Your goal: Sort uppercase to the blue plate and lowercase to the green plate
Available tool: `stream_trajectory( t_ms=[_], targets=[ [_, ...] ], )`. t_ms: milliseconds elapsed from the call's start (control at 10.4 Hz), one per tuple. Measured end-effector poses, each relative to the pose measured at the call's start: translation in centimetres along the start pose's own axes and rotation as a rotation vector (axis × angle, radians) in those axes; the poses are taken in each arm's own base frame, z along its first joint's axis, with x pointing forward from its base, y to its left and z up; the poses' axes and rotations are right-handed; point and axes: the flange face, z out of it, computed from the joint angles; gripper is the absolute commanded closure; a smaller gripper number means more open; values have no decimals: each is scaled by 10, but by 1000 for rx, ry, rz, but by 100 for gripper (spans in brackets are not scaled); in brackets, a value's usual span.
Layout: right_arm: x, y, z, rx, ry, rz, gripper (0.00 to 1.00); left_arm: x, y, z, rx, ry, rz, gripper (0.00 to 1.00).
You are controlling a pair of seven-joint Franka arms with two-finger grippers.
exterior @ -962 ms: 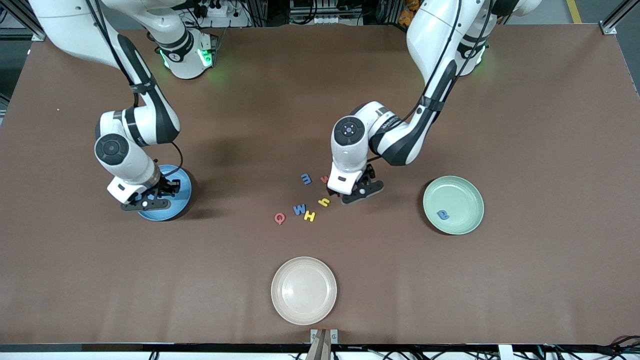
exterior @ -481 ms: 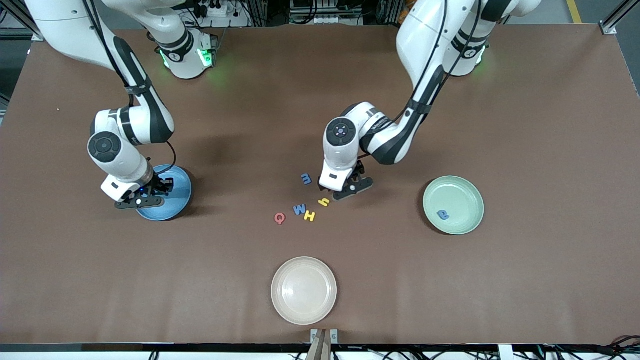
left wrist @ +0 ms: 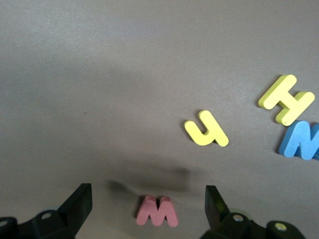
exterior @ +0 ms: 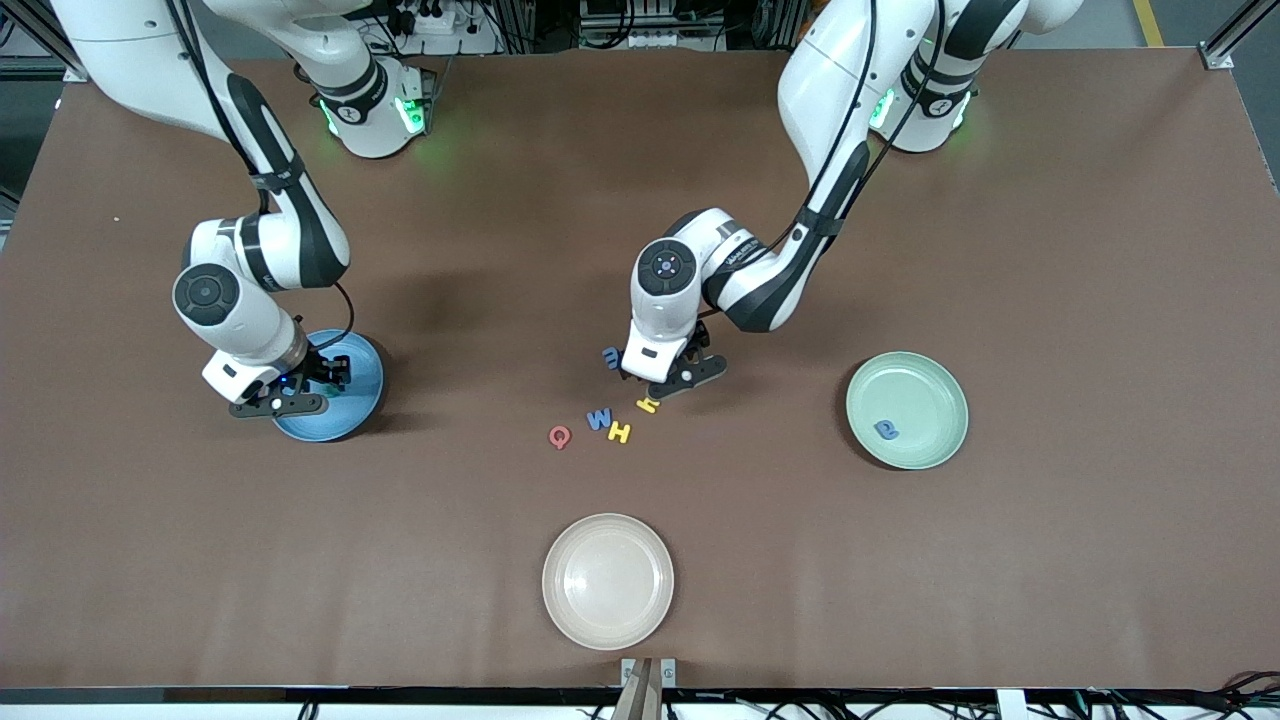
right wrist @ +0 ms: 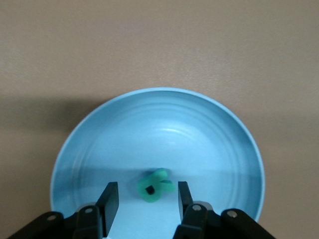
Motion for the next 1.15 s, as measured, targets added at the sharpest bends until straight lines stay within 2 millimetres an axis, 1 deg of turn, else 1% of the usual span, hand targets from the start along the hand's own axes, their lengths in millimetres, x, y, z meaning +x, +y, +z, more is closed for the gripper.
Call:
stream_trajectory(
  t_ms=[96,289,577,673,770,866,962,1154],
  targets=[
    [1,-8,-2,29,3,29,44,-3,1,4,2,-6,4,0],
    [8,-35,-11,71,19,79,45,-9,3,11,7,-17,10,0],
    [18,-72,-27,84,48,155,48,-16,5,14,7,-25,17,0],
    [20,-81,-31,87,54,173,49,-16,5,14,7,-25,17,22],
    [22,-89,-35,90,55,189,49,-15,5,14,6,-25,17,93],
    [23,-96,-38,92,56,210,49,-16,5,14,6,-25,17,100],
    [25,-104,-40,97,58,240,48,-15,6,13,5,-25,17,100],
    [29,-134,-50,128,65,323,43,-15,7,8,8,-25,17,100]
  ],
)
